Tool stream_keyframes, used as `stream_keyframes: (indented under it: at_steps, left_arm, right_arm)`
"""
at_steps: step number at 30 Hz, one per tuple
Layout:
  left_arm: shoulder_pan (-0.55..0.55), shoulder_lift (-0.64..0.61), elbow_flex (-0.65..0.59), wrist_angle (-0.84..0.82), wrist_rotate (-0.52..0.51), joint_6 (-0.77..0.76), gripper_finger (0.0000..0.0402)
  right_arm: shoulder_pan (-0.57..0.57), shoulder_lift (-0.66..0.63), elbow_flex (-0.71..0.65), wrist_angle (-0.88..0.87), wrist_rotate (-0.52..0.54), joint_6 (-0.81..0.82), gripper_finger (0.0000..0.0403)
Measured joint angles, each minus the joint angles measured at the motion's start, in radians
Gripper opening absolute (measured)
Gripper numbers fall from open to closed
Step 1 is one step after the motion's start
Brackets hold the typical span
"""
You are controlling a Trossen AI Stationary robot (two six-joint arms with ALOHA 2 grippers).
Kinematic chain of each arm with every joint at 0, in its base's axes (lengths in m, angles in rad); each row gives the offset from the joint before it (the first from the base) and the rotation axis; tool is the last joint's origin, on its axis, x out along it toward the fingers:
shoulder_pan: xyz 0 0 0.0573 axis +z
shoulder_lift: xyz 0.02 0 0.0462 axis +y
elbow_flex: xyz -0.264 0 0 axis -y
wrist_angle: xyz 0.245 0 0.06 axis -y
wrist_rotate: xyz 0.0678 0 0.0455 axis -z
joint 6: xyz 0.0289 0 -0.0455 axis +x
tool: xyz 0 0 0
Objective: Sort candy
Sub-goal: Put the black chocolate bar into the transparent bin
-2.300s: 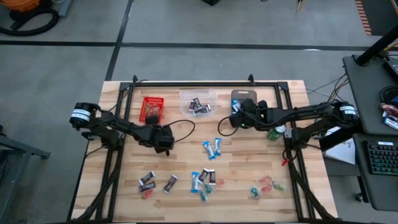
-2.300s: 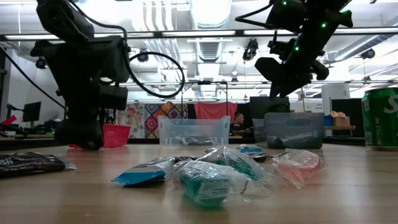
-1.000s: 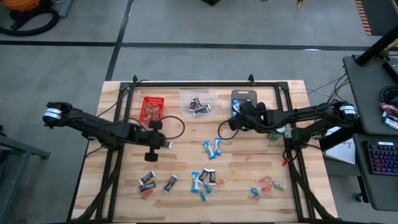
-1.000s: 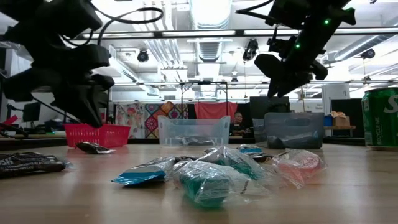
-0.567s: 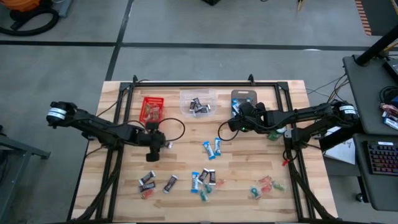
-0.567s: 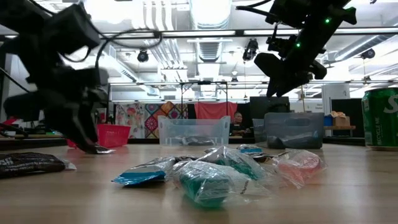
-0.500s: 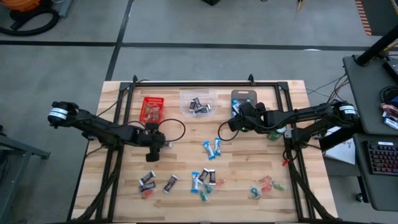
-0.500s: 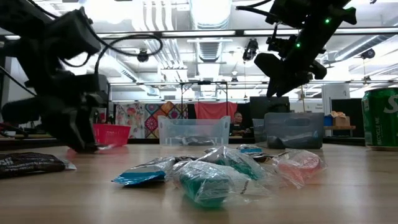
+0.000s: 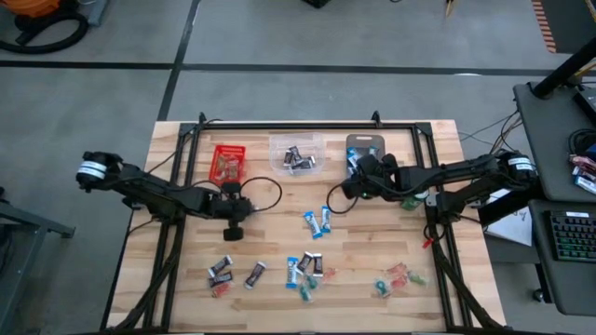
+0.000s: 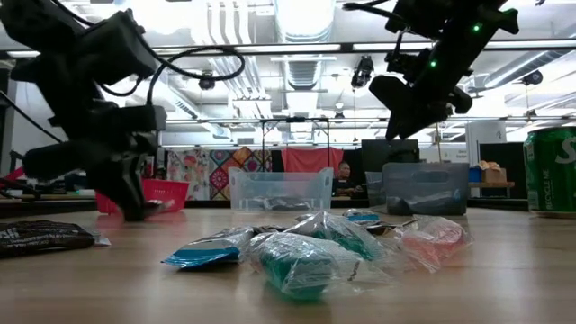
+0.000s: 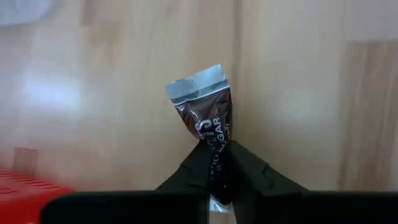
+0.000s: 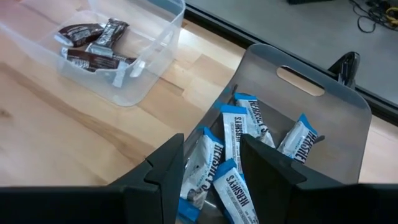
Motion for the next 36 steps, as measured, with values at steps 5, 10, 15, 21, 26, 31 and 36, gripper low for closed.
stream_keyframes:
  at_steps: [5,10,15,21,26,31,36]
  left_arm:
    - [-0.002,-0.017,0.06,0.001,0.005,0.018,0.0013]
    - [0.006,-0.021,0.157,0.038,-0.042,0.085,0.0004]
    - [0.06,-0.016,0.268,0.145,-0.138,0.198,0.0004]
    - [0.186,0.062,0.414,0.218,-0.16,0.357,0.0005]
    - [0.312,0.197,0.526,0.213,-0.159,0.403,0.0009]
    - [0.42,0.337,0.6,0.179,-0.088,0.42,0.0035]
    - [0.463,0.419,0.634,0.151,-0.009,0.422,0.0073]
  right_arm:
    - [0.022,-0.009,0.0,0.001,0.0,0.0,0.0146]
    - [0.048,-0.01,0.005,0.002,0.0,0.002,0.0146]
    - [0.078,-0.012,0.015,0.029,0.0,0.0,0.0146]
    - [0.127,-0.018,0.043,0.031,0.0,-0.005,0.0146]
    - [0.173,-0.018,0.062,0.036,0.0,0.002,0.0146]
    - [0.219,-0.019,0.078,0.044,-0.001,0.004,0.0146]
    - [0.25,-0.02,0.09,0.045,-0.073,0.048,0.0146]
